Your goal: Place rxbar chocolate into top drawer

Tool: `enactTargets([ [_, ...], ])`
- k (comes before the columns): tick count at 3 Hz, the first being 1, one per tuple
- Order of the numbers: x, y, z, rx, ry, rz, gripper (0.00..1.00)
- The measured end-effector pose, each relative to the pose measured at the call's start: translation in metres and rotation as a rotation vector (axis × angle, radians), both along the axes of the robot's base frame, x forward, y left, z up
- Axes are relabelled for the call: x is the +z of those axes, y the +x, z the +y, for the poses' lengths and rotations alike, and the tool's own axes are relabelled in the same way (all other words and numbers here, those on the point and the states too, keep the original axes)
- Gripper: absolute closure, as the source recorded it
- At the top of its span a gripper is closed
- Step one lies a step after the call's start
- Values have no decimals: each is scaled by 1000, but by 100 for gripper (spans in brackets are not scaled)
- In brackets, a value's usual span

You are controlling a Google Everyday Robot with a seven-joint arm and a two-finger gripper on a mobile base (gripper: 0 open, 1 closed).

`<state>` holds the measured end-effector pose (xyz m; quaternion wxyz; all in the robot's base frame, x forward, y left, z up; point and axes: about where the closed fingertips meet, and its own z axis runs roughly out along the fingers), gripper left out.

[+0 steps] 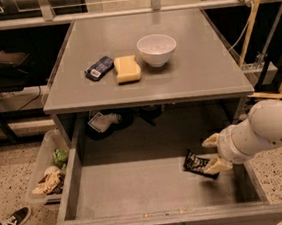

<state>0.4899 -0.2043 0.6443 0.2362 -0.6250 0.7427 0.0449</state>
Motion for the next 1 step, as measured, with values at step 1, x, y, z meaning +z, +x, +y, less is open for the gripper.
enactTargets([
  [1,0,0,0,0,0,0,0],
])
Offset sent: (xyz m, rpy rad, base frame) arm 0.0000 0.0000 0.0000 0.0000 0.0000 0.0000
